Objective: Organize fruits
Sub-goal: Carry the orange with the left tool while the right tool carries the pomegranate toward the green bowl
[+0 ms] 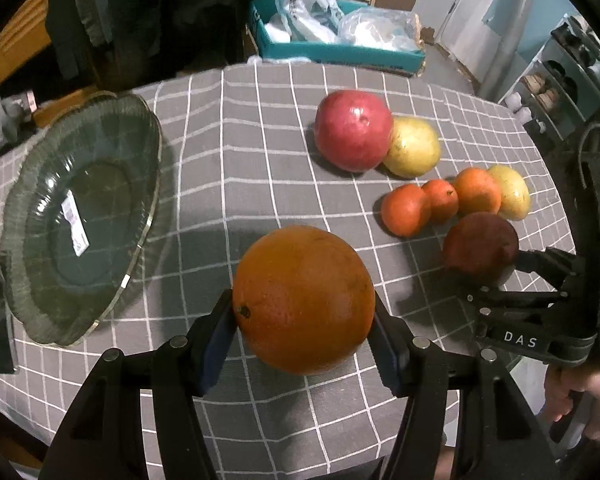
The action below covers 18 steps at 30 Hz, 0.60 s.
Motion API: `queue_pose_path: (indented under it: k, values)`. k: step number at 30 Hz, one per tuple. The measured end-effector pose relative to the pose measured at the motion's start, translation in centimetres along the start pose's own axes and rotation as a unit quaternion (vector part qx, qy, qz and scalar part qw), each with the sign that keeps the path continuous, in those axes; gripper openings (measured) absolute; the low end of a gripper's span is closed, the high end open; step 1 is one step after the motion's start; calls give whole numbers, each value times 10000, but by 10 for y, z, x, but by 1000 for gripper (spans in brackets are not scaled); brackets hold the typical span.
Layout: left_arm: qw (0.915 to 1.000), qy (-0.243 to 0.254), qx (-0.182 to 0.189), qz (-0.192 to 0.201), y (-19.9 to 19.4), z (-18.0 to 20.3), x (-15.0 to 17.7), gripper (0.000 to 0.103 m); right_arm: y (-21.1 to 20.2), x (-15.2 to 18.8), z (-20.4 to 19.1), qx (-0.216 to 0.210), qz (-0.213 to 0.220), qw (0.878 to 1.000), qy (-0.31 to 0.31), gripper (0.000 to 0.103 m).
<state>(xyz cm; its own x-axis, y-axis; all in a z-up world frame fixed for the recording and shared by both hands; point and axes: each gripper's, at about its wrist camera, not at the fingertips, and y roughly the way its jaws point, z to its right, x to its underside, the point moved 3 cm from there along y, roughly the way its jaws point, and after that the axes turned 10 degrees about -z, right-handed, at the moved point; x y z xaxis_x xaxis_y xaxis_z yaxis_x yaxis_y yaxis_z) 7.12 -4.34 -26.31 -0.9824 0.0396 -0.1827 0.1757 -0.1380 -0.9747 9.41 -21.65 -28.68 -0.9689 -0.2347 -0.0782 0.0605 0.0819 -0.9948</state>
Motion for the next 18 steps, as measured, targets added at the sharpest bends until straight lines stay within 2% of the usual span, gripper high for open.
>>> queue_pose_path:
  k: [9,18]
  values:
    - [9993,-24,44,375,-35,-2,-6,63,-49,-11,0,204,666,9974,-175,76]
    - [9964,-137,94,834,-75,-13,-12,63,-89,-26,-17,365,1380,9891,-353,76]
